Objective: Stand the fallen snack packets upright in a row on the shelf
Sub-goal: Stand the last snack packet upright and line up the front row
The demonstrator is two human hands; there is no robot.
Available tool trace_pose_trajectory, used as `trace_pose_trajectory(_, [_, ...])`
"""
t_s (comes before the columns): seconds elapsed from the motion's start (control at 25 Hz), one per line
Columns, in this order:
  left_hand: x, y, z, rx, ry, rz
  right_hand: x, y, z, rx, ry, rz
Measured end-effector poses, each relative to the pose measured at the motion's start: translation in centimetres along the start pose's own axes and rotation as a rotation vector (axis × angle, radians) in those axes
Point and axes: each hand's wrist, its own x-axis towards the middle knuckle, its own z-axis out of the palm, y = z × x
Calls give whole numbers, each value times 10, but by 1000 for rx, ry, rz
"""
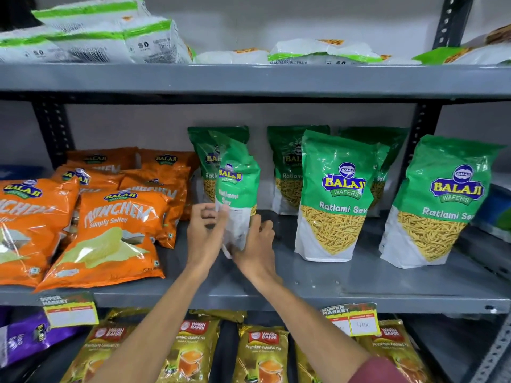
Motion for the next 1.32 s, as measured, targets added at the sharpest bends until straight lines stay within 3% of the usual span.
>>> trace_pose_trajectory(0.08, [-9, 7, -2, -8, -119, 14, -14, -11, 3, 48, -102, -129])
trace_pose_trajectory(0.16, [2, 2, -7, -58, -134, -45, -22, -22, 9, 133, -277, -251])
trace_pose_trajectory(0.24, [21, -5, -11, -138, -118, -141, -22, -24, 11, 186, -326, -317])
trace_pose_trajectory(0.44, [62, -22, -15, -62, -79, -265, 13, 1, -7, 428, 168, -34])
trace_pose_trajectory(0.56, [76, -26, -11, -36, -86, -351, 45, 22, -10, 502, -38, 154])
trace_pose_trajectory(0.68, [81, -35, -9, -28, -85, -387, 58, 31, 0, 401, -245, 207])
trace_pose_trajectory(1.04, [58, -31, -20, 123, -68, -251, 43, 25, 1, 267, -205, 91])
trace_pose_trajectory(1.32, [30, -21, -36, 84, -85, -254, 14, 20, -11, 270, -222, 68])
